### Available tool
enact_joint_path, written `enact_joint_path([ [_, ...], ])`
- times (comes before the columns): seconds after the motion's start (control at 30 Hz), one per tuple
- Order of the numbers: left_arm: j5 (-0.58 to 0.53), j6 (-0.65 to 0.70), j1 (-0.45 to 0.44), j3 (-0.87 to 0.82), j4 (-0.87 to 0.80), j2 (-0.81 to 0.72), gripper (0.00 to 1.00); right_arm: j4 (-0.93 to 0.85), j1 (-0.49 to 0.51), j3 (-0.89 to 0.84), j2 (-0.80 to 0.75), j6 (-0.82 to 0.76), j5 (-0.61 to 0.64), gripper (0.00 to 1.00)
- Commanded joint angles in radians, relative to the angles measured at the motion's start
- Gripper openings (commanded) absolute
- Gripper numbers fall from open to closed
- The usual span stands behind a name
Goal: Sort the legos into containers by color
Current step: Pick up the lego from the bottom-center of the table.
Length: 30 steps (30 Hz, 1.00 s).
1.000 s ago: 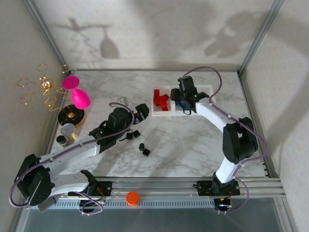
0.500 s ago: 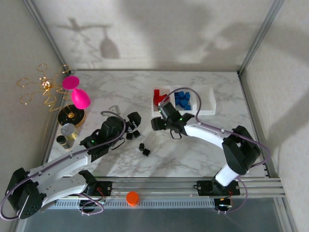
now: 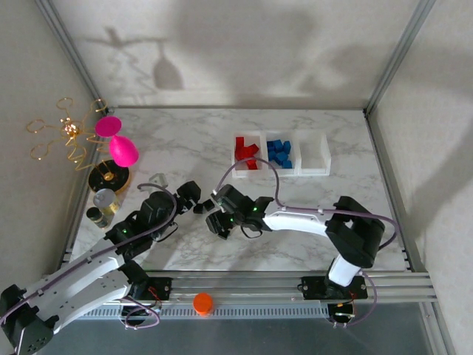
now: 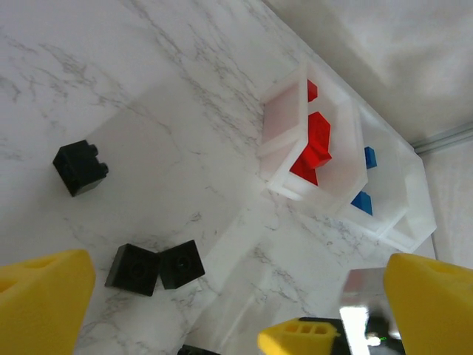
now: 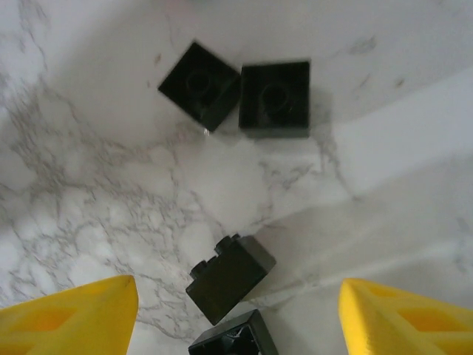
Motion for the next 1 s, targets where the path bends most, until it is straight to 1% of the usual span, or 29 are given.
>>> enact_joint_path([
  [0.0,-0.044,-0.032,0.008,-0.016,-0.065,-0.031,1.0,-0.007,0.019,0.041,0.048,0.008,0.042,0.7],
  [0.33,-0.051,-0.032,0.01,-0.018,-0.079,-0.051,1.0,-0.017,0.026,0.116,0.144,-0.019,0.057,0.62],
  [0.7,-0.048,-0.034,0.011,-0.026,-0.074,-0.053,1.0,-0.038,0.045,0.132,0.205,-0.027,0.077,0.6],
  [0.97,-0.041,-0.035,0.013,-0.029,-0.06,-0.053,1.0,-0.051,0.052,0.131,0.207,-0.024,0.101,0.51],
])
